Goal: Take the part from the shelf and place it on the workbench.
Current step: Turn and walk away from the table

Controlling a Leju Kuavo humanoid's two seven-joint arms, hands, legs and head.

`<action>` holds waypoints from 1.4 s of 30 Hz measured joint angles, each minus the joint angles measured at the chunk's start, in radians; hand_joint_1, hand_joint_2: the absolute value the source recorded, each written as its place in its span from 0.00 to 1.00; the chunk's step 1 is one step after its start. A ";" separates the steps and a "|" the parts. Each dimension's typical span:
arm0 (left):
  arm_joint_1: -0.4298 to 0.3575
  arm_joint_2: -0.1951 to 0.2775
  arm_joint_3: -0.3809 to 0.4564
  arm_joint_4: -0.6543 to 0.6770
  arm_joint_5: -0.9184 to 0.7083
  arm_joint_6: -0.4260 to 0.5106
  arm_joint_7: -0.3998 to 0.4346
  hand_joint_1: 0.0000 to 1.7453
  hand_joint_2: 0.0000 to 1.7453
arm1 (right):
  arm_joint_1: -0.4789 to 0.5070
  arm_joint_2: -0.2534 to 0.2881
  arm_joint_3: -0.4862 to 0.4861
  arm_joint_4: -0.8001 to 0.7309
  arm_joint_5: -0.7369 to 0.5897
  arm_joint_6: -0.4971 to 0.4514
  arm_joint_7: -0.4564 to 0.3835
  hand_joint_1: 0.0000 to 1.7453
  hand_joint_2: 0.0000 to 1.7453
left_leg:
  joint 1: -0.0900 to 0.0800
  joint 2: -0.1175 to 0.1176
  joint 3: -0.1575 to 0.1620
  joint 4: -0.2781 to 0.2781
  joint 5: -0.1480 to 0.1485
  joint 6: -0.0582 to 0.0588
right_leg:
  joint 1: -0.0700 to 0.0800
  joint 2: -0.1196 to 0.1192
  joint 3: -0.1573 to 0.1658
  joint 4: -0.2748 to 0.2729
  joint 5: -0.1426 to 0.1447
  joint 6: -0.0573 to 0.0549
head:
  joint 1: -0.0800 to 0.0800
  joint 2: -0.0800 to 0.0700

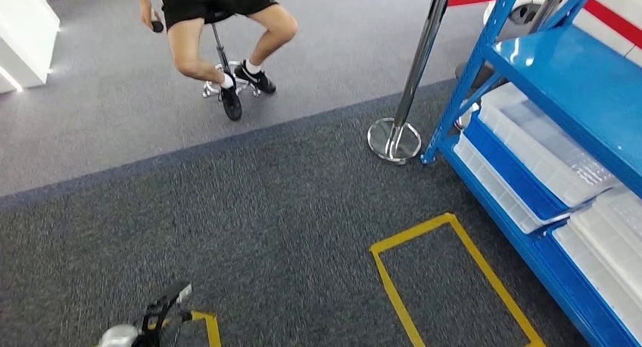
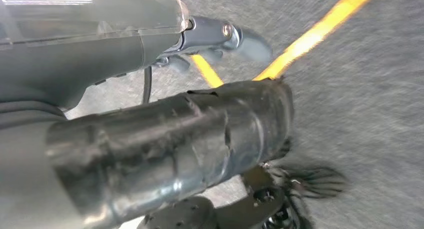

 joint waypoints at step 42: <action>0.008 0.032 -0.034 0.000 0.038 -0.023 0.003 0.00 0.00 | 0.001 0.010 -0.042 0.007 -0.008 0.034 0.020 0.00 0.00 | 0.007 -0.046 -0.193 -0.174 0.210 -0.008 | -0.030 0.140 0.154 0.021 -0.158 0.046 | 0.009 0.000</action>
